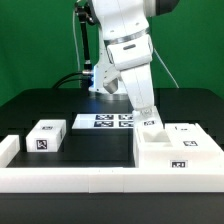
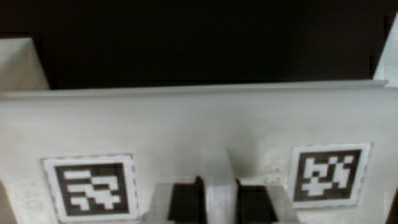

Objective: Assemble cabinet

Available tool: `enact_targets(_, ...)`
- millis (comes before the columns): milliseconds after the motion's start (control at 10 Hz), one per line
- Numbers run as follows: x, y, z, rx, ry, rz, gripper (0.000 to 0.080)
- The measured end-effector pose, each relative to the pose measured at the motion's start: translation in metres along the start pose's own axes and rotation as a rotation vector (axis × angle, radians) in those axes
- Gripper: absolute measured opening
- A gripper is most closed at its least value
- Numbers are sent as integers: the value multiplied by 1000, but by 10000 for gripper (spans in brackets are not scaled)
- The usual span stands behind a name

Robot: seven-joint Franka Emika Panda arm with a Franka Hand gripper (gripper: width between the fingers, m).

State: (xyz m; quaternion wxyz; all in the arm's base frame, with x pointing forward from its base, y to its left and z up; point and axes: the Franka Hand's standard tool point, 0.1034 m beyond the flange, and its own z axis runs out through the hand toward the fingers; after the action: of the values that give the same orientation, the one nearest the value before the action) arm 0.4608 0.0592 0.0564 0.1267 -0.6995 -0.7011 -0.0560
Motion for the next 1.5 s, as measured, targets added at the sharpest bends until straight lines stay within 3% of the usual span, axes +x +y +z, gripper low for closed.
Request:
enact_targets(500, 3, 0, -11, -4, -20, 5, 61)
enact_targets(1000, 8, 1, -8, 1, -11, 1, 61)
enact_targets(1500, 8, 0, 3, 52, 20, 12, 61)
